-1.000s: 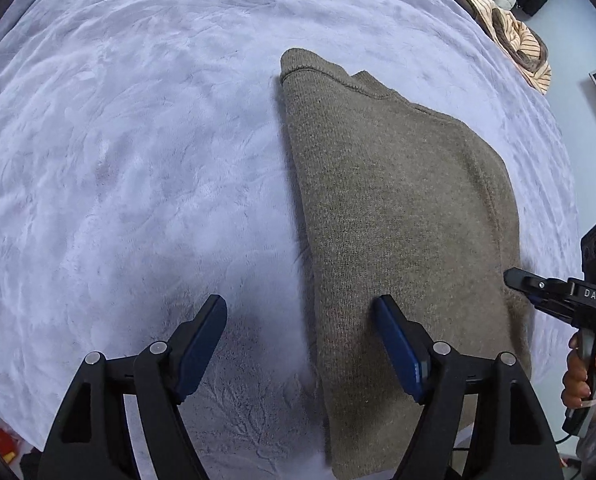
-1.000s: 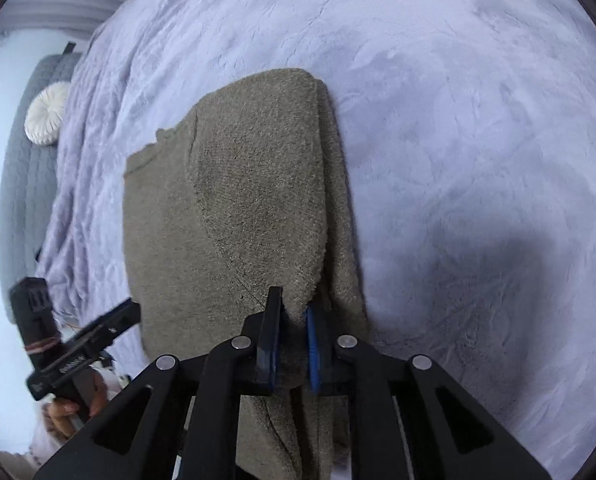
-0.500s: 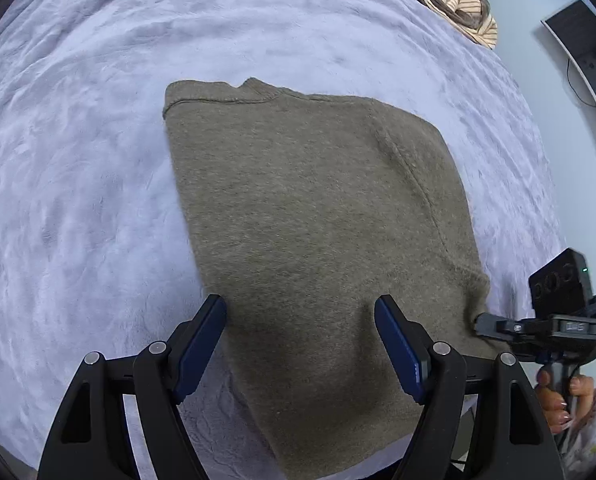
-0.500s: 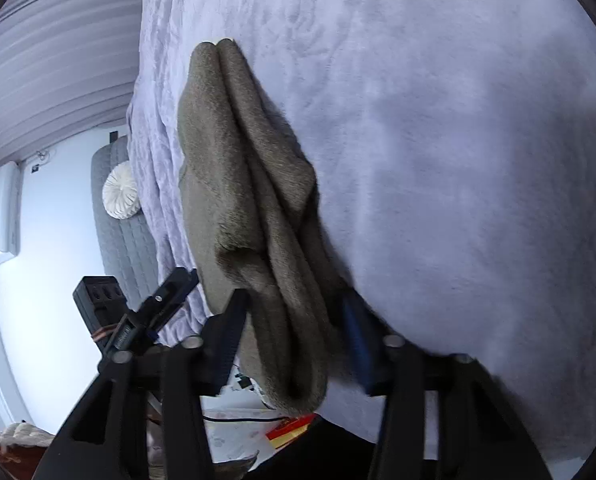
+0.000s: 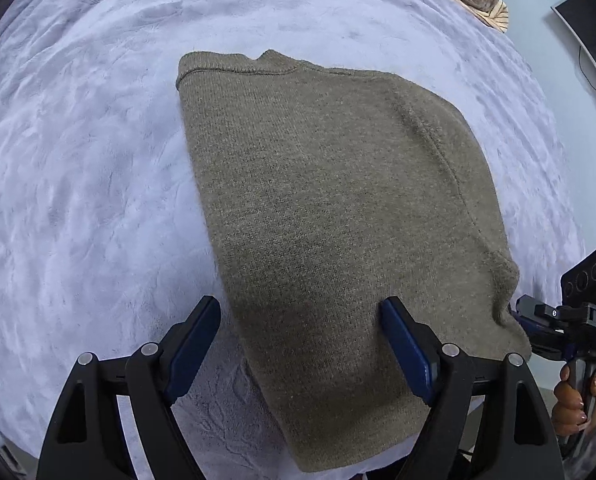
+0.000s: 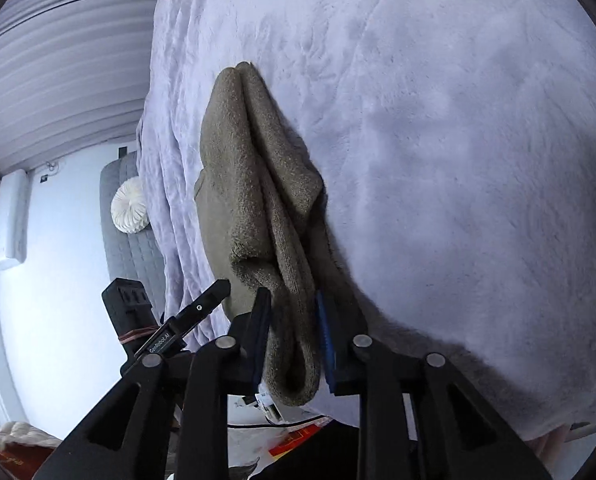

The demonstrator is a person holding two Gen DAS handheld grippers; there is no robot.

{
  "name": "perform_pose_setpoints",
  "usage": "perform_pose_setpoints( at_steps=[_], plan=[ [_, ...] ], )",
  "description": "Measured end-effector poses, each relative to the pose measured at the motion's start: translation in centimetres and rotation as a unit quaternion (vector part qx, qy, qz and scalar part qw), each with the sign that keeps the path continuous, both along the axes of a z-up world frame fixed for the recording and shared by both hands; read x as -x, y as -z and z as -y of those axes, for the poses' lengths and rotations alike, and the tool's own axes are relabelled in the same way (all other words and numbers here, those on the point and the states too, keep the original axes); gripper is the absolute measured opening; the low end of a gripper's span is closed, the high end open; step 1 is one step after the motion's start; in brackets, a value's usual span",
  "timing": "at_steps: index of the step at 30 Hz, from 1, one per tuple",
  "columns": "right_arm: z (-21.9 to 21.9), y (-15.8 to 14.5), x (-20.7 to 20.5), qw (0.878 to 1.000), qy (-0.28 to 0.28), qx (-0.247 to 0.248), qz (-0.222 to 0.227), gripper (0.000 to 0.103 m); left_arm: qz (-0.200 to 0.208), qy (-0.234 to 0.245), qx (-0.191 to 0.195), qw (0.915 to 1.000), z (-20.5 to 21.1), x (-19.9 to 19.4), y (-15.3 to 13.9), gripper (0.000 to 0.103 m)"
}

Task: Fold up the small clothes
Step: 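Open the right gripper and release the sweater edge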

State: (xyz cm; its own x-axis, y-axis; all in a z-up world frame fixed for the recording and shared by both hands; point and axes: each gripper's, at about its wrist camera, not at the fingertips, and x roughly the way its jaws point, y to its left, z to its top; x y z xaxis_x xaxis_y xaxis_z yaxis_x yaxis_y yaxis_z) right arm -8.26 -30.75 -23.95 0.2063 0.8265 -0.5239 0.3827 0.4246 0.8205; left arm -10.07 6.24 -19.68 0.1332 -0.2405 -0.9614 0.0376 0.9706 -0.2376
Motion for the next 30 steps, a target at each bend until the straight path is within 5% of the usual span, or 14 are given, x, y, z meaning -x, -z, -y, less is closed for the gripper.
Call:
perform_pose_setpoints(
  at_steps=[5,9,11,14,15,18,20,27,30],
  plan=[
    [-0.8,-3.9,-2.1,0.997,-0.019,0.016,0.078,0.035,0.039,0.005,-0.013,0.9992,-0.1,-0.9,-2.3,0.083],
    [-5.4,-7.6,-5.6,0.978,-0.114,0.099,0.145,0.015,0.038,0.006,-0.029,0.9988,0.7,-1.7,-1.9,0.083],
    [-8.0,-7.6,-6.3,0.958,-0.173,0.172,0.153,0.013,0.031,0.005,-0.038,0.9988,1.1,-1.4,-1.1,0.083],
    [-9.2,-5.3,-5.7,0.905,-0.246,0.312,0.149,0.000,0.015,-0.002,-0.036,0.9992,1.0,-0.3,0.1,0.083],
    [-9.0,-4.8,-5.4,0.901,-0.248,0.325,0.143,0.000,0.010,-0.008,-0.028,0.9995,0.7,0.1,0.2,0.083],
    [-6.4,-4.0,-5.2,0.935,-0.188,0.284,0.096,0.000,0.017,-0.023,-0.030,0.9991,-0.2,0.8,-0.5,0.083],
    [-5.8,-4.4,-5.3,0.941,-0.169,0.281,0.084,0.000,0.033,-0.033,-0.038,0.9982,-0.9,0.7,-1.3,0.083],
    [-6.8,-10.0,-8.5,0.913,-0.165,0.334,0.165,0.000,0.066,-0.074,-0.020,0.9948,-3.2,-2.0,-2.3,0.075],
    [-7.9,-9.4,-10.2,0.901,-0.188,0.356,0.161,0.000,0.052,-0.068,-0.031,0.9959,-2.3,-2.6,-0.6,0.075]
  ],
)
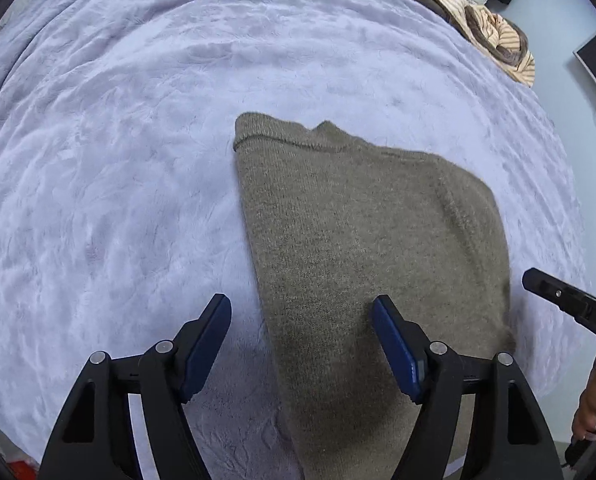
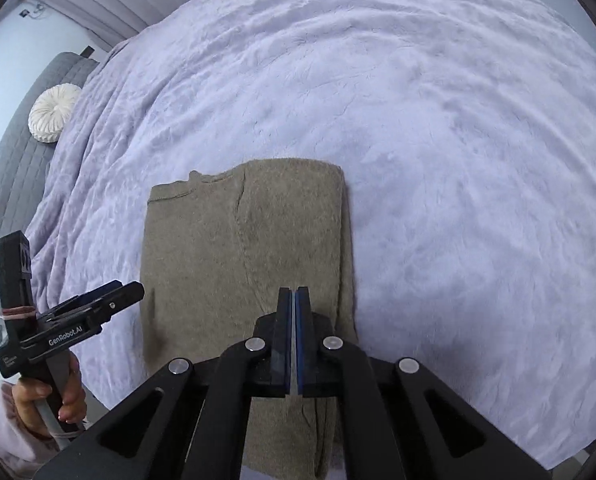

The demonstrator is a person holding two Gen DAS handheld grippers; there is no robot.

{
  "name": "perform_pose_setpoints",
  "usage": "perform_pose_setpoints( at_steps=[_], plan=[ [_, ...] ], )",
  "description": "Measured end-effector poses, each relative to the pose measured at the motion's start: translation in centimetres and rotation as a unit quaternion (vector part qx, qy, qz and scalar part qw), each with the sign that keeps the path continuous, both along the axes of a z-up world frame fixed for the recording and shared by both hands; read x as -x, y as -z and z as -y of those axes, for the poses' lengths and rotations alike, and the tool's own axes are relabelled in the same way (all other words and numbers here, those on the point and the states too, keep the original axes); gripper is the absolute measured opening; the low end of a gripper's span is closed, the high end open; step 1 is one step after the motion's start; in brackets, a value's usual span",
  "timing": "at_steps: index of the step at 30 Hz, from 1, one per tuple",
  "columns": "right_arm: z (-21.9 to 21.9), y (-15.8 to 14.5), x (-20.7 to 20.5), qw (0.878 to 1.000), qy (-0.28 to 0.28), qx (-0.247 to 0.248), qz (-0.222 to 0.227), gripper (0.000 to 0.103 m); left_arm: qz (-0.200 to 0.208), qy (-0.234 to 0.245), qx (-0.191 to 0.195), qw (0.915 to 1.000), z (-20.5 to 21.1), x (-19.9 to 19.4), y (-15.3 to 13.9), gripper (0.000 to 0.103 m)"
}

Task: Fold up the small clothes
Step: 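Open the right gripper and release the sweater edge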

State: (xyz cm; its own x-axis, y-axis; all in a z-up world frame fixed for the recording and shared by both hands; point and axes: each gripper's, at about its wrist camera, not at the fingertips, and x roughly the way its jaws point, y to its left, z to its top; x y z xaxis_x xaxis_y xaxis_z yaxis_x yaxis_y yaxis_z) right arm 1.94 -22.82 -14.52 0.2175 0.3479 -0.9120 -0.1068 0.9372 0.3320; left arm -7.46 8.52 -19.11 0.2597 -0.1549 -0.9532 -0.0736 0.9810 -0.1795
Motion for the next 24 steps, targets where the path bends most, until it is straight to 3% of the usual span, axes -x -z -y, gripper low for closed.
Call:
perform_pose_setpoints(
  at_steps=[3,6,11,24],
  plan=[
    [-1.8,4.4,-1.0,0.996,-0.030,0.070,-0.053,0.000,-0.014,-0.011,0.003,0.9998,0.2,0.3,1.9,0.077],
    [-1.9,6.4,-0.8,0.995,-0.035,0.084,-0.040,0.000,-0.014,-0.028,0.013,0.9994,-0.2,0.4,2.1,0.081],
    [-1.7,5.7,-0.4,0.995,-0.034,0.085,-0.039,0.000,-0.012,-0.024,0.009,0.9996,-0.2,0.7,1.9,0.081],
    [-0.1,3.7,3.1,0.990,-0.021,0.101,-0.094,0.003,-0.037,-0.034,0.004,0.9987,-1.2,3.4,1.0,0.081]
  ],
)
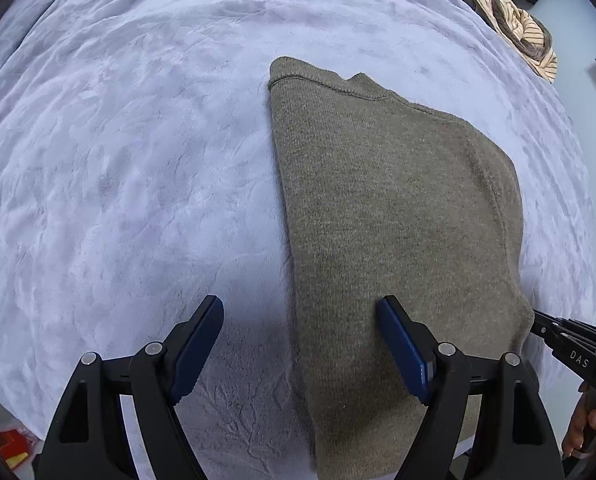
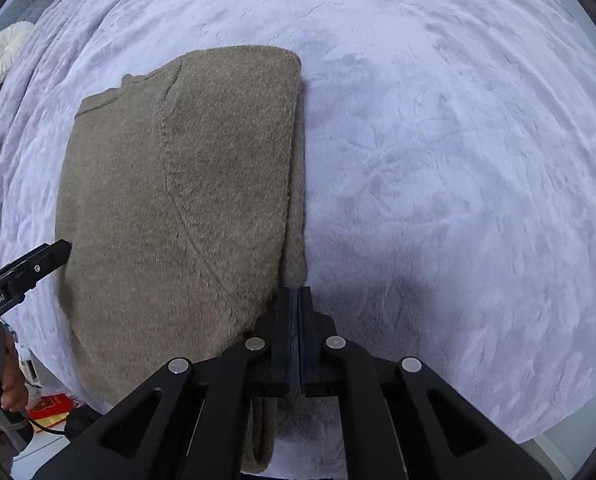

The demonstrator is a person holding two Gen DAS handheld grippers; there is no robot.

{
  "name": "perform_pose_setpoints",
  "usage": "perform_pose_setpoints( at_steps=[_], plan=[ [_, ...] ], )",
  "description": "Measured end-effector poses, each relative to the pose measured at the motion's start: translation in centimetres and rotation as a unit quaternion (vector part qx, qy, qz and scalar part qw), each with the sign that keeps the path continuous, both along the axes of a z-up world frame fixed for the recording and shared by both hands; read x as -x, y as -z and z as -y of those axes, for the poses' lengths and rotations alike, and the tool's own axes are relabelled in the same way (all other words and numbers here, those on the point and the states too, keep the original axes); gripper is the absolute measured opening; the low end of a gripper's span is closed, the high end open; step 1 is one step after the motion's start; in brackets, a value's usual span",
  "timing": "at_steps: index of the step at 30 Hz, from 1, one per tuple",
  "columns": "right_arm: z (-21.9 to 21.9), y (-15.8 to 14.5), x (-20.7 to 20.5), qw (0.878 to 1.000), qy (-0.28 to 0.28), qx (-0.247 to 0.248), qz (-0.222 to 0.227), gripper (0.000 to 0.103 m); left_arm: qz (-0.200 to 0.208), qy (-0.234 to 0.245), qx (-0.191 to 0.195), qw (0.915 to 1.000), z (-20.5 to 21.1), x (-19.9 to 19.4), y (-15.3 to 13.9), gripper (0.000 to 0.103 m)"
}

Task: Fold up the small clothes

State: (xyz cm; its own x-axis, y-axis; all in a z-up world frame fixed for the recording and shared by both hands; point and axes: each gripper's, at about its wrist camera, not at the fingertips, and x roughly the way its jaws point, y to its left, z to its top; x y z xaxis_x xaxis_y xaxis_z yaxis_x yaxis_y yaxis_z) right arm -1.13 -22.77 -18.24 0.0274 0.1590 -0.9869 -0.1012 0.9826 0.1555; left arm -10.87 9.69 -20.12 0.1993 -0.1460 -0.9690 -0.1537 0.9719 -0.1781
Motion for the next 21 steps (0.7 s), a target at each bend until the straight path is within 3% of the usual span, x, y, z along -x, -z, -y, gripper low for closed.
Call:
perform_pose_setpoints(
  at_steps=[8,21],
  plan=[
    [1.0,-2.8,2.5,0.999,0.026,-0.019,0.013,0.003,-0.019,0.020,0.001,0.9996,-0.2,3.2,-1.1,0.081],
    [-1.2,-6.2,1.7,0.999,0.026,-0.040,0.016,0.003,-0.022,0.031,-0.002,0.9993,-0.2,5.0,-5.1,0.081]
  ],
)
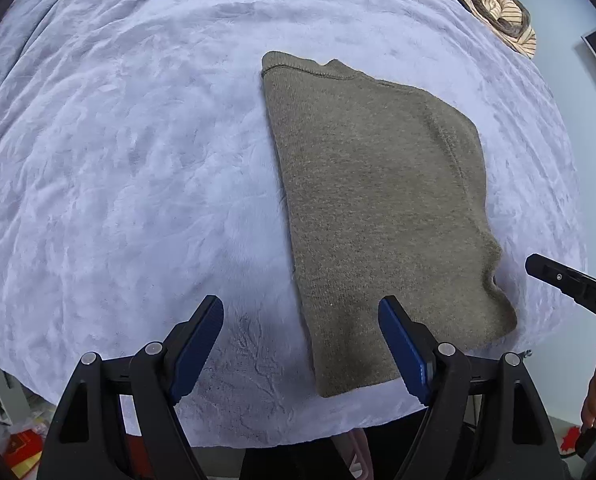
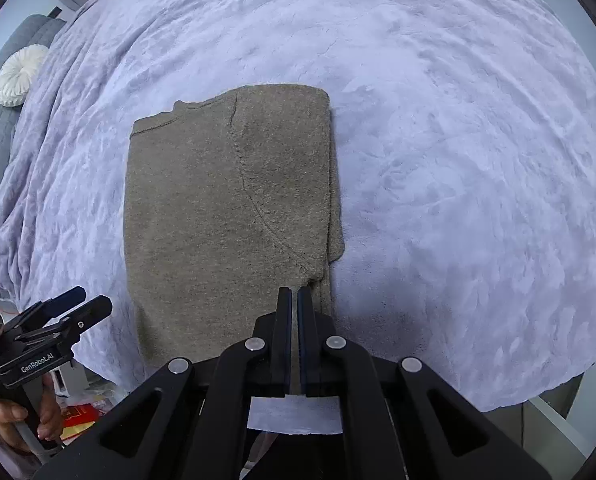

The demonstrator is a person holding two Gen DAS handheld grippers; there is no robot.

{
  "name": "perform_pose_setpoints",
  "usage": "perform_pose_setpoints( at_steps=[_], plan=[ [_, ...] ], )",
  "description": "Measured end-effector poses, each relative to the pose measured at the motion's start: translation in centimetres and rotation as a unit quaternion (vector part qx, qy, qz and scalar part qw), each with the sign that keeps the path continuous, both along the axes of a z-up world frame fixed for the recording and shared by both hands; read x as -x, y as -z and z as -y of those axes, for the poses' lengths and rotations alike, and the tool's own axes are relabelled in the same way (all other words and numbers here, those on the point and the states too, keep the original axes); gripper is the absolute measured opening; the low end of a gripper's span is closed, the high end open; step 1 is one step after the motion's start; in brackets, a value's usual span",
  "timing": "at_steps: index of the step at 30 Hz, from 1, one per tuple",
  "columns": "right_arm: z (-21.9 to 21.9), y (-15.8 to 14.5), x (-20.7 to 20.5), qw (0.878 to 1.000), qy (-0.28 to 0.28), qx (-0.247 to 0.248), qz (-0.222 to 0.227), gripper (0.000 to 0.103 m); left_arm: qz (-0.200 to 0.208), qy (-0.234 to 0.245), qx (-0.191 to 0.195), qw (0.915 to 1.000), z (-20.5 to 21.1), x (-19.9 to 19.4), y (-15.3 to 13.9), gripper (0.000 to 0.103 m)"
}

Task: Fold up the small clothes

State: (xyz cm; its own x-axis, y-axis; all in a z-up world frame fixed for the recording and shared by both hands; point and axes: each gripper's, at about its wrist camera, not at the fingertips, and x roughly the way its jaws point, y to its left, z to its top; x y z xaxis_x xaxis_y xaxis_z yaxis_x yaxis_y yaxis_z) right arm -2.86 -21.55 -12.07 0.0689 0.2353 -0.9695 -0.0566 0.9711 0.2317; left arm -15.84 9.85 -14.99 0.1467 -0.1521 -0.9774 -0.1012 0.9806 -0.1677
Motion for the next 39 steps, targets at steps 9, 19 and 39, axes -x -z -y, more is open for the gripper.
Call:
perform_pose_setpoints(
  at_steps=[9,19,39],
  plan=[
    [-1.9,-1.7,-0.6,1.000,-0.019,0.003,0.000,0.042,0.001,-0.013,-0.009,0.9999,0.3,-0.5,-1.8,0.081],
    [-2.3,-3.4,-1.9,0.999,-0.032,0.010,0.018,0.081,0.021,-0.043,-0.020,0.9986,0.4,-1.4,-3.5,0.103],
    [-2.0,-3.8,-2.2,0.998,-0.024,0.053,0.023,0.103,0.035,-0.030,-0.085,0.9954,1.7,-1.8,-4.6,0.103]
  ],
)
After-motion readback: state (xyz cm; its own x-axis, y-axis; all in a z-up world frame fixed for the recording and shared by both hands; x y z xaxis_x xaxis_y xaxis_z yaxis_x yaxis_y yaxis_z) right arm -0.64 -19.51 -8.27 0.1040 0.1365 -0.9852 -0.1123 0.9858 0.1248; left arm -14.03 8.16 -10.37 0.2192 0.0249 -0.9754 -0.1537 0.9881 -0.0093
